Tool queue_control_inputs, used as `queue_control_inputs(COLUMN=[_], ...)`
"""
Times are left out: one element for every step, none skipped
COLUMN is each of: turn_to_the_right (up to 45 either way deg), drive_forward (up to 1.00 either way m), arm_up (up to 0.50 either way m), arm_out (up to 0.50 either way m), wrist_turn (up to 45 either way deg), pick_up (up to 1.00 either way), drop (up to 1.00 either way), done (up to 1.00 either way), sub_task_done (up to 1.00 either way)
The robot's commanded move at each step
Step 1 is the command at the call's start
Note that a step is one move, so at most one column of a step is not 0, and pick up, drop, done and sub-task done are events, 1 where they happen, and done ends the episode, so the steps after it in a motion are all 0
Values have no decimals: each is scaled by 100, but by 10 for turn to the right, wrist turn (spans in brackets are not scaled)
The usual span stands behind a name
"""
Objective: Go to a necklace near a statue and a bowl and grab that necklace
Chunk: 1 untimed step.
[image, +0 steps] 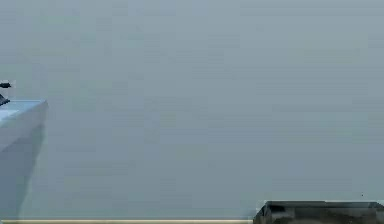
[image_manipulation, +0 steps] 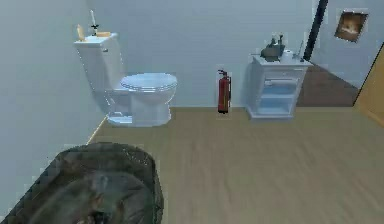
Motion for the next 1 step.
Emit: queue_control_inputs(turn_to_the_right=[-450], drive_forward=[0], arm_up=[0], arm_out=[0], wrist_turn=[0], pick_up=[0], drop=[0], done=[0], sub_task_done=[0])
